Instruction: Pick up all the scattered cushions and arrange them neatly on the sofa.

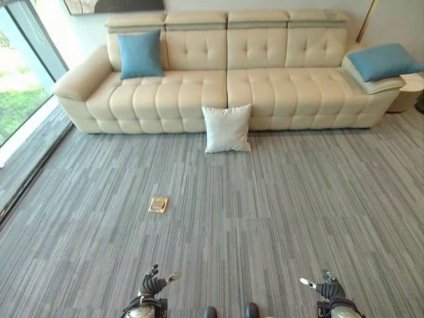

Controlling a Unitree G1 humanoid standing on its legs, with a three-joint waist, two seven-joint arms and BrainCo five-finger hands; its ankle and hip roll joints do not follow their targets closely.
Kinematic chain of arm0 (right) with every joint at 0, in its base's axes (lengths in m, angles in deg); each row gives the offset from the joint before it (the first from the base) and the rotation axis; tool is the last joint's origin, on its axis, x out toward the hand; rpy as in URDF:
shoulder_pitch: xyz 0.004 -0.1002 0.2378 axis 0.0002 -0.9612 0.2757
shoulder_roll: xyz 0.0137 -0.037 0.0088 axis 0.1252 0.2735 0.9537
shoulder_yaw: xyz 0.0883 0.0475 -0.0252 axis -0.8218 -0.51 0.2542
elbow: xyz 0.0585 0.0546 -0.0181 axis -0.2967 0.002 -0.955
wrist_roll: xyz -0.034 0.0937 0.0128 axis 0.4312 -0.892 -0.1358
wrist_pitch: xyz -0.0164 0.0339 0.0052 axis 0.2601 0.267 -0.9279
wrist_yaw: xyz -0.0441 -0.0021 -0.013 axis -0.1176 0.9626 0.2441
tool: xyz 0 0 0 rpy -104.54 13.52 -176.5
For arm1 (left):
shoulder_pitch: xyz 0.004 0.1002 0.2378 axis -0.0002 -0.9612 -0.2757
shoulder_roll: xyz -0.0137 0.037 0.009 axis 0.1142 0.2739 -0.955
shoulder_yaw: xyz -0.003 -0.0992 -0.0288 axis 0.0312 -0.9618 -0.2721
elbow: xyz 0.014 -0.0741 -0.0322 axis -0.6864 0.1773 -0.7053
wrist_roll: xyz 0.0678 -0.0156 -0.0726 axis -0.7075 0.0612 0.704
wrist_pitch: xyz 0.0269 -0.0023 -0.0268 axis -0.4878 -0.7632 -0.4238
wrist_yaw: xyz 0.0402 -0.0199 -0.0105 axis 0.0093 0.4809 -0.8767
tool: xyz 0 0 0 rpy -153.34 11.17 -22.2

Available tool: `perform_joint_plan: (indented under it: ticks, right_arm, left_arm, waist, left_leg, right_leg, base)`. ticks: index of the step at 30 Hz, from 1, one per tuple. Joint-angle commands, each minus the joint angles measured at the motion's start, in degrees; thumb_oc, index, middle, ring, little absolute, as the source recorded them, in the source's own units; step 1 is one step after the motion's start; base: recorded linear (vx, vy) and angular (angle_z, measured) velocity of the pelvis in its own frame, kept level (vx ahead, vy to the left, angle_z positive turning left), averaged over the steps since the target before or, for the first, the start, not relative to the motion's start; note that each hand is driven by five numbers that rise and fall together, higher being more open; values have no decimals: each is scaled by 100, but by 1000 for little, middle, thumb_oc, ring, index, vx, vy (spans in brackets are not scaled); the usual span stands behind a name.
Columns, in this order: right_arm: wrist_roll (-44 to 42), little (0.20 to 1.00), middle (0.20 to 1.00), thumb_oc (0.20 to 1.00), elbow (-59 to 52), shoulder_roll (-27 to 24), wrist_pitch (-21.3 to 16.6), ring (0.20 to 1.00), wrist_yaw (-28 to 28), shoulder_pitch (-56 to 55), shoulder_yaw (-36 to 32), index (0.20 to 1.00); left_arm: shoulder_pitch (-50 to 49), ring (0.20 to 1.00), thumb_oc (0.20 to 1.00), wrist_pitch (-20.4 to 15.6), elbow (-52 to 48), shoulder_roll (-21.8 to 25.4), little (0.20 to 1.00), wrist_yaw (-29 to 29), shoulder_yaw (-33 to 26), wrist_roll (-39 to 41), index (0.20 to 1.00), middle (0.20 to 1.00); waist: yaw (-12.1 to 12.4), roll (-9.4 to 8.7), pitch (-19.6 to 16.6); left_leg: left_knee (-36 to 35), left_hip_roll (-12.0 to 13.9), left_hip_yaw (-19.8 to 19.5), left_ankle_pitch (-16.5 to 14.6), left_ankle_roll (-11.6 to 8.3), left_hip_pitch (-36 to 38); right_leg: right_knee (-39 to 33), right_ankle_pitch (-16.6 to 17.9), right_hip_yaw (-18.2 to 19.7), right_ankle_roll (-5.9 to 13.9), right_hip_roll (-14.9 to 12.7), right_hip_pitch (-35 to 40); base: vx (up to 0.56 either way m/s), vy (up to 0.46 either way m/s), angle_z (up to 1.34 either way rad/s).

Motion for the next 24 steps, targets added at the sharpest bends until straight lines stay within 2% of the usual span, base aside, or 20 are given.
perform_joint_plan:
  ticks: [1, 7, 13, 15, 17, 18, 19, 20, 22, 23, 24]
  right_arm:
    - [-142, 1000, 1000, 1000, -142, -92, -68, 1000, 20, 303, -61, 1000]
    - [-144, 1000, 1000, 1000, -194, -125, -91, 1000, 10, 389, -26, 1000]
    - [-141, 1000, 1000, 1000, -350, -229, -121, 1000, -8, 571, -15, 1000]
    - [-142, 1000, 1000, 1000, -408, -262, -136, 1000, -19, 622, -22, 1000]
    - [-114, 1000, 1000, 1000, -427, -281, -149, 1000, -26, 657, -47, 1000]
    - [-61, 1000, 1000, 1000, -416, -300, -152, 1000, -31, 673, -33, 1000]
    - [-61, 1000, 1000, 1000, -416, -300, -152, 1000, -31, 676, -32, 1000]
    - [31, 1000, 1000, 1000, -367, -321, -117, 1000, -12, 697, 13, 1000]
    - [63, 1000, 1000, 1000, -211, -351, -75, 1000, 8, 755, -25, 1000]
    - [108, 1000, 1000, 1000, -167, -375, -33, 1000, 51, 754, -12, 1000]
    - [108, 1000, 1000, 1000, -167, -374, -33, 1000, 51, 754, -12, 1000]
  left_arm:
    - [417, 1000, 1000, -153, -34, 148, 1000, 78, -154, 45, 1000, 1000]
    - [504, 1000, 1000, -184, -28, 134, 1000, 119, -111, 46, 1000, 1000]
    - [685, 1000, 1000, -221, 26, 194, 1000, 130, -24, -10, 1000, 1000]
    - [723, 1000, 1000, -225, 5, 244, 1000, 105, -8, -74, 1000, 1000]
    - [737, 1000, 1000, -212, -59, 286, 1000, 130, -67, -132, 1000, 1000]
    - [740, 1000, 1000, -212, -78, 290, 1000, 160, -108, -115, 1000, 1000]
    - [741, 1000, 1000, -211, -78, 289, 1000, 160, -109, -115, 1000, 1000]
    - [740, 1000, 1000, -200, -111, 296, 1000, 205, -120, -130, 1000, 1000]
    - [790, 1000, 1000, -225, -73, 253, 1000, 255, -148, -107, 1000, 1000]
    - [875, 1000, 1000, -191, 32, 246, 1000, 278, -122, -127, 1000, 1000]
    - [876, 1000, 1000, -191, 32, 247, 1000, 278, -122, -127, 1000, 1000]
  waist:
    - [-23, -68, 275]
    - [-24, -55, 394]
    - [-19, -25, 576]
    - [-32, -12, 625]
    - [-40, 11, 748]
    - [-28, 23, 828]
    - [-23, 10, 828]
    - [0, 56, 929]
    - [42, 84, 991]
    - [-37, 37, 993]
    - [-32, 37, 989]
  left_leg:
    - [-1, -55, 132, -377, -152, -49]
    - [-1, -79, 163, -380, -95, -131]
    - [137, -163, 175, -464, 72, -278]
    - [255, -217, 160, -537, 162, -375]
    - [290, -309, 200, -644, 321, -330]
    - [271, -333, 240, -680, 388, -265]
    - [271, -349, 249, -679, 394, -268]
    - [237, -353, 293, -740, 424, -138]
    - [77, -279, 334, -791, 323, 239]
    - [-1, -262, 230, -896, 204, 542]
    - [-1, -261, 235, -891, 204, 536]
  right_leg:
    - [9, -850, 33, 265, -10, 110]
    - [9, -866, -7, 243, -41, 35]
    - [744, -1160, -22, 206, -170, -351]
    - [1261, -1302, 12, 252, -214, -628]
    - [2515, -1115, 66, 429, -380, -1283]
    - [3018, -910, -3, 467, -472, -1463]
    - [3062, -928, 12, 474, -487, -1490]
    - [3737, -897, -56, 452, -575, -1829]
    - [2974, -897, -196, 434, -481, -2079]
    - [1713, -518, -108, 593, -178, -2085]
    - [1679, -494, -104, 593, -174, -2077]
  base:
    - [34, 18, 1]
    - [55, 41, -1]
    - [45, 115, 1]
    - [37, 169, -1]
    - [42, 248, -20]
    - [21, 137, -34]
    - [78, 151, -30]
    - [203, 97, -9]
    - [381, -32, -15]
    - [330, -150, -21]
    - [369, -192, -16]
